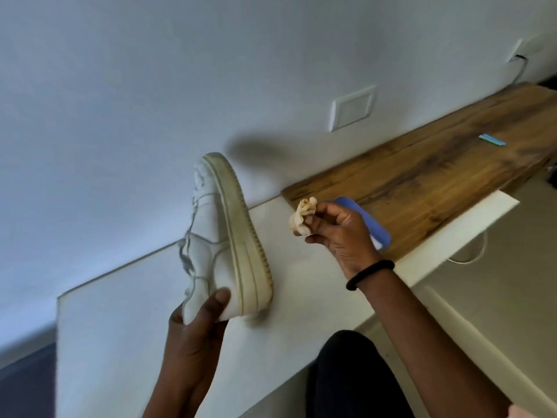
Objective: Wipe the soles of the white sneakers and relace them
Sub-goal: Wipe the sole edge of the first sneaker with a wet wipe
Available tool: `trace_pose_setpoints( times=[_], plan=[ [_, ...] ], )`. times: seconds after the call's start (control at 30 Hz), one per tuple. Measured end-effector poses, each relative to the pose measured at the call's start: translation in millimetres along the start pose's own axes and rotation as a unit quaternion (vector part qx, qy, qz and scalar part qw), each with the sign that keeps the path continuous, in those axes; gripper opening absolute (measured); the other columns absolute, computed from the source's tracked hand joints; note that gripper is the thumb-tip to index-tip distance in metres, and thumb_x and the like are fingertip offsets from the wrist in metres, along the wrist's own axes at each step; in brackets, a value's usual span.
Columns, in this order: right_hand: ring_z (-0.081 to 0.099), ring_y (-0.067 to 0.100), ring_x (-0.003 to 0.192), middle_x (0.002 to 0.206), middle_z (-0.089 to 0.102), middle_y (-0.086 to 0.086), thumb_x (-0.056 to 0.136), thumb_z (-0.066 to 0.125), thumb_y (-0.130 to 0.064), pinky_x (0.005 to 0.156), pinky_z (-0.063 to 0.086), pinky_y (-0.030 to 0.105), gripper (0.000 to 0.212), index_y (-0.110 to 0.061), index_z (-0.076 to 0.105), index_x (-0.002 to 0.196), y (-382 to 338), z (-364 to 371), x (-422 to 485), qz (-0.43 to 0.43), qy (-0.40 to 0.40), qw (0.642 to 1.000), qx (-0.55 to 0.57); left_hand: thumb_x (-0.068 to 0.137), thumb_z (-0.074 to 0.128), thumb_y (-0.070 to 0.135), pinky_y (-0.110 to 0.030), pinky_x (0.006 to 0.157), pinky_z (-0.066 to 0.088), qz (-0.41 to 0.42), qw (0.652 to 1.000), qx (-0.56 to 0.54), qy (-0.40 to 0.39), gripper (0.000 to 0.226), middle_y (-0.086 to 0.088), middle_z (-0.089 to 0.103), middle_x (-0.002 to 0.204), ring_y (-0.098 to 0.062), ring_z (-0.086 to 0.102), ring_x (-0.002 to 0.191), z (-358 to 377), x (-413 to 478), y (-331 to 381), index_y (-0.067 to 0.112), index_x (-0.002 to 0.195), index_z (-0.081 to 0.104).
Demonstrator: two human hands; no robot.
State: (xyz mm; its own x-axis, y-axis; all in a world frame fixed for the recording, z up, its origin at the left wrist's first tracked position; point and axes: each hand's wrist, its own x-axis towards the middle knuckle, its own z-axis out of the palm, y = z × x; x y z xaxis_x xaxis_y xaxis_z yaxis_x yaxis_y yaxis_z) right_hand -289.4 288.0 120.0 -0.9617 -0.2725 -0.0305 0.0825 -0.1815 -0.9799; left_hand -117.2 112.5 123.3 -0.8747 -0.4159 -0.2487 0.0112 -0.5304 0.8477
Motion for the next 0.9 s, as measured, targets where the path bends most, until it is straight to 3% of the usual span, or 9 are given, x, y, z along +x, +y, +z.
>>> trace_pose_setpoints(
  times=[0.13,0.2,0.33,0.43,0.5,0.57,0.7,0.8,0.9],
  plan=[
    [0.073,0.026,0.087,0.093,0.075,0.007,0.074,0.071,-0.015,0.065,0.055,0.026,0.026,-0.017,0.069,0.100,-15,65,-29,0.026,-0.039,0.994,0.095,0.080,0.070,0.013,-0.034,0.089,0.062,0.005,1.000,0.018,0.017,0.025,-0.019,0.077,0.115,-0.029,0.074,0.111,-37,-13,21,0.014,0.101,0.084],
    [0.070,0.028,0.088,0.097,0.074,0.013,0.078,0.072,-0.009,0.068,0.055,0.031,0.024,-0.015,0.069,0.101,-13,94,-41,0.031,-0.058,0.993,0.099,0.077,0.073,0.013,-0.032,0.087,0.062,0.014,0.999,0.010,0.041,0.022,-0.020,0.078,0.110,-0.029,0.075,0.106,-60,-24,32,0.011,0.096,0.084],
    [0.070,0.025,0.074,0.083,0.074,0.008,0.088,0.068,0.001,0.075,0.050,0.045,0.018,-0.014,0.065,0.098,-3,138,-64,0.012,-0.100,0.994,0.042,0.076,0.079,0.013,-0.032,0.085,0.062,0.024,0.998,0.011,0.062,0.022,-0.021,0.077,0.108,-0.029,0.076,0.102,-102,-48,45,0.010,0.097,0.083],
    [0.067,0.027,0.070,0.084,0.074,0.014,0.086,0.072,-0.001,0.069,0.054,0.048,0.015,-0.010,0.064,0.096,8,163,-84,-0.024,-0.141,0.990,-0.007,0.063,0.094,0.024,-0.036,0.089,0.061,0.022,0.997,-0.001,0.071,0.050,-0.023,0.076,0.115,-0.032,0.075,0.108,-128,-65,46,0.008,0.108,0.081],
    [0.068,0.020,0.070,0.085,0.074,0.011,0.086,0.071,0.003,0.067,0.057,0.039,0.014,-0.008,0.067,0.093,15,174,-97,-0.068,-0.161,0.983,-0.058,0.062,0.090,0.024,-0.037,0.093,0.061,0.021,0.996,-0.013,0.083,0.052,-0.024,0.075,0.118,-0.034,0.073,0.112,-137,-72,42,0.007,0.110,0.080],
    [0.070,0.012,0.072,0.086,0.074,-0.002,0.086,0.071,0.006,0.065,0.056,0.028,0.018,-0.011,0.069,0.092,21,184,-108,-0.135,-0.179,0.963,-0.147,0.067,0.083,0.023,-0.041,0.096,0.060,0.011,0.995,-0.035,0.090,0.044,-0.024,0.075,0.117,-0.034,0.074,0.111,-145,-75,36,0.006,0.108,0.081],
    [0.065,0.013,0.076,0.088,0.066,-0.005,0.081,0.070,0.009,0.060,0.053,0.027,0.022,-0.011,0.067,0.088,26,195,-120,-0.270,-0.170,0.896,-0.307,0.067,0.087,0.022,-0.051,0.104,0.053,-0.031,0.991,-0.081,0.098,0.062,-0.029,0.071,0.105,-0.037,0.070,0.102,-156,-74,25,-0.022,0.103,0.063],
    [0.060,0.008,0.076,0.089,0.063,-0.006,0.082,0.065,0.004,0.060,0.050,0.025,0.020,-0.012,0.067,0.094,28,196,-122,-0.302,-0.174,0.860,-0.373,0.071,0.085,0.019,-0.043,0.098,0.058,-0.037,0.995,-0.069,0.068,0.033,-0.024,0.075,0.098,-0.034,0.073,0.099,-161,-73,21,-0.009,0.086,0.075],
    [0.056,0.001,0.077,0.089,0.063,-0.005,0.083,0.064,0.006,0.063,0.048,0.015,0.025,-0.015,0.072,0.094,29,193,-122,-0.318,-0.195,0.829,-0.416,0.078,0.080,0.015,-0.043,0.106,0.054,-0.048,0.996,-0.070,0.028,0.024,-0.029,0.074,0.111,-0.040,0.070,0.115,-162,-74,23,-0.004,0.093,0.079]
  ],
)
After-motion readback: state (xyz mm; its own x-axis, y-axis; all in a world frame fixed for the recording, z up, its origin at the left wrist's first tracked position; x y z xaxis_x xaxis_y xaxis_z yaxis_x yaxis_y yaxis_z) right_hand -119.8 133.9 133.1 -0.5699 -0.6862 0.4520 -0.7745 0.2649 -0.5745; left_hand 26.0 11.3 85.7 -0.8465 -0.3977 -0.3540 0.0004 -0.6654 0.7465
